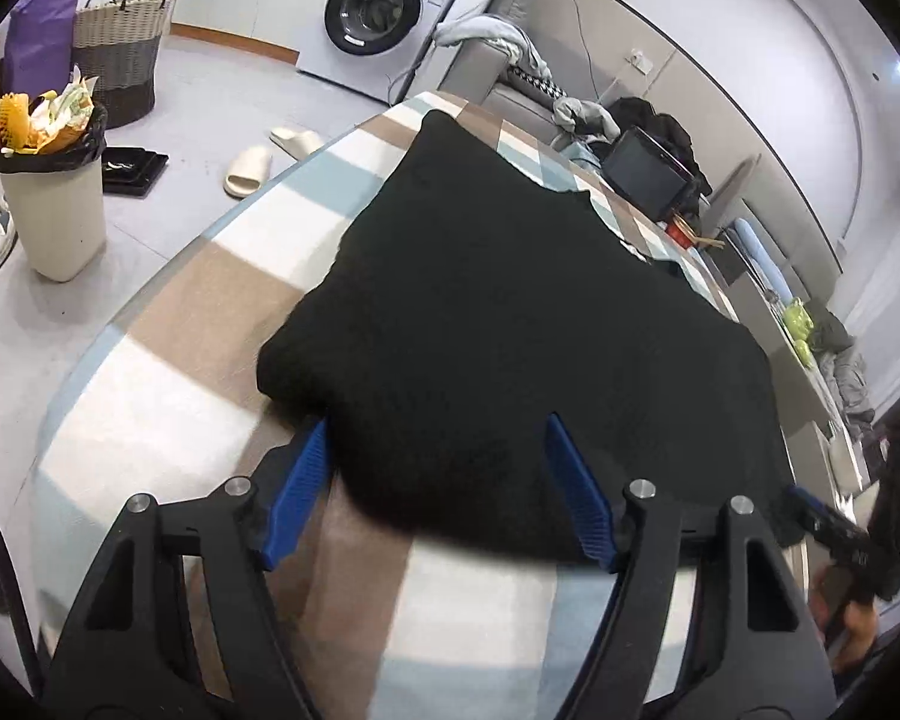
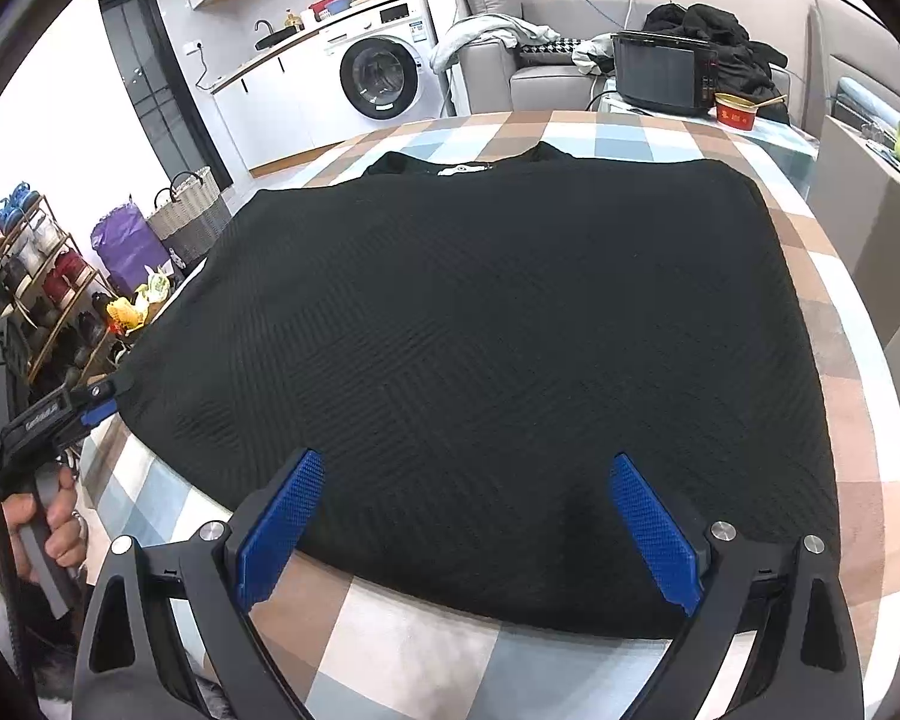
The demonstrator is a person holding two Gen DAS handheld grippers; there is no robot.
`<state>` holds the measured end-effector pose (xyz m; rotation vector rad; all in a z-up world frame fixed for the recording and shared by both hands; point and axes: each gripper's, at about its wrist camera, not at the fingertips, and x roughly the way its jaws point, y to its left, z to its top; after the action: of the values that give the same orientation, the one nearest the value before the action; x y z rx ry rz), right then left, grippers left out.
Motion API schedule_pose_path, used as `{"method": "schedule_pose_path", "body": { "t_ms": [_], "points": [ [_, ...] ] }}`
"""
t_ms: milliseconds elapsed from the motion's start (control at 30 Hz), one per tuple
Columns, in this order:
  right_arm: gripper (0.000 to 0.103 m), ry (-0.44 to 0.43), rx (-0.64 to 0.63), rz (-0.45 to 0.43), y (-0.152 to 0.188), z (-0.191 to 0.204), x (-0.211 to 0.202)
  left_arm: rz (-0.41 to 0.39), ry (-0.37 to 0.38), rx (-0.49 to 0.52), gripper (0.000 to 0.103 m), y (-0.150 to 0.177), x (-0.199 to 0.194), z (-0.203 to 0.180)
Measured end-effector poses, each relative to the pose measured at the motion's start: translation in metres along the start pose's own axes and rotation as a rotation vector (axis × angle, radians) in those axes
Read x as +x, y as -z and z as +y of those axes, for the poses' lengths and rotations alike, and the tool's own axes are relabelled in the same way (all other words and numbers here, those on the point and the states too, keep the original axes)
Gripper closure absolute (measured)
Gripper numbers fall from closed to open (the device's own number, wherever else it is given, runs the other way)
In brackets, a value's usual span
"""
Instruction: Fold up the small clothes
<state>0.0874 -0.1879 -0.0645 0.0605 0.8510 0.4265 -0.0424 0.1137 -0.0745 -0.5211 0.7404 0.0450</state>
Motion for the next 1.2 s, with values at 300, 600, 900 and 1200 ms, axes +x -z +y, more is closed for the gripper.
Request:
{"method": "schedule_pose_path", "body": {
  "t_ms": [300,600,900,1200],
  "points": [
    [0.005,0.017,0.015,0.009,0.002,-0.004,0.004,-0.124,-0.040,0.027,0.083,-0.022,0.013,-0.019],
    [0.005,0.036,0.041,0.002,0.003,-0.013,0.000,-0.162,-0.054,0.014,0.085,-0.028,-0.011,0.003],
    [0.005,0.055,0.053,-0.006,0.004,-0.019,-0.008,-0.259,0.008,0.130,0.094,-0.055,-0.028,-0.048],
    [0.005,0.090,0.113,-0.040,0.003,-0.049,-0.029,-0.272,0.226,0.449,0.094,-0.065,-0.018,-0.205]
  ]
}}
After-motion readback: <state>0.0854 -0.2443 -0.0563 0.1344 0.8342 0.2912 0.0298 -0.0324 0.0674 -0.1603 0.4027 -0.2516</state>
